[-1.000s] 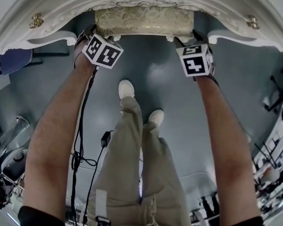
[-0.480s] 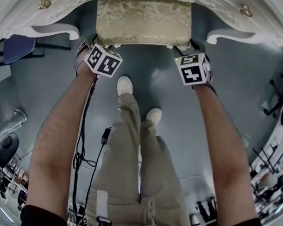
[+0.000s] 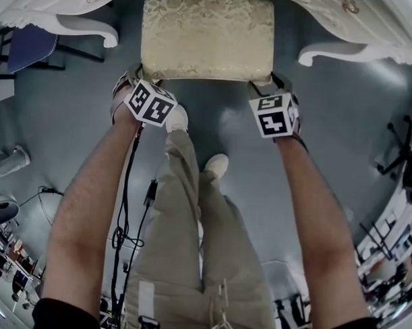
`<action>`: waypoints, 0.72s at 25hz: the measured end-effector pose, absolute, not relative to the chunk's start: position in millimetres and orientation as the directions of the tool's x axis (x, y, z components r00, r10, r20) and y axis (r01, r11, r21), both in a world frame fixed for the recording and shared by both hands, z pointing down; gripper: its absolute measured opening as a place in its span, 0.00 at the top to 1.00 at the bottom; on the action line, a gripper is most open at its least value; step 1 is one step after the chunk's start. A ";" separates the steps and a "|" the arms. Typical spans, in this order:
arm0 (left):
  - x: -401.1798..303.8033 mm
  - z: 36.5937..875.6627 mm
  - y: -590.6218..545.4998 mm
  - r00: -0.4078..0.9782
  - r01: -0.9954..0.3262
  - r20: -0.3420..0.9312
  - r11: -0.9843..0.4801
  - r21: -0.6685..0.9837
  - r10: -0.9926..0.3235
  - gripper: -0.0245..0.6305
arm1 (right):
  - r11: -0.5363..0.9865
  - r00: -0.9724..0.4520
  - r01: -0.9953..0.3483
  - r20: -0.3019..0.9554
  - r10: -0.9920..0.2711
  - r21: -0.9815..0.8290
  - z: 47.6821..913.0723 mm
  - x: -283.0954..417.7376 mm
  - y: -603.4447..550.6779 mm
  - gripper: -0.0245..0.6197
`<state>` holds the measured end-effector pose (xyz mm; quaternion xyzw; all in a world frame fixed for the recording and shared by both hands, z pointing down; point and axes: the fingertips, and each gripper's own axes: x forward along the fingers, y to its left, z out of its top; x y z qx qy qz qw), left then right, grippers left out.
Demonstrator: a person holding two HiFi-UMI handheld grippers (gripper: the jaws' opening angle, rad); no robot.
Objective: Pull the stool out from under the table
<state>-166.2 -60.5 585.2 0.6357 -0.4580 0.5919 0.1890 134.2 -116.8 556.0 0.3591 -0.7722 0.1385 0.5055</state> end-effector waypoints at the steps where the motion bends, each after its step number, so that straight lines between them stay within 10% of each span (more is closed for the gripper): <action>1: -166.3 586.4 -54.5 -0.118 -0.807 0.927 -0.510 -0.299 -0.356 0.49 | 0.706 -0.231 -0.692 0.882 -0.410 0.148 557.2 134.0 -112.1 0.55; 18: -155.4 588.5 23.1 -0.058 -0.800 0.945 -0.551 -0.236 -0.321 0.49 | 0.631 -0.196 -0.772 0.916 -0.350 0.076 561.5 144.5 -20.6 0.58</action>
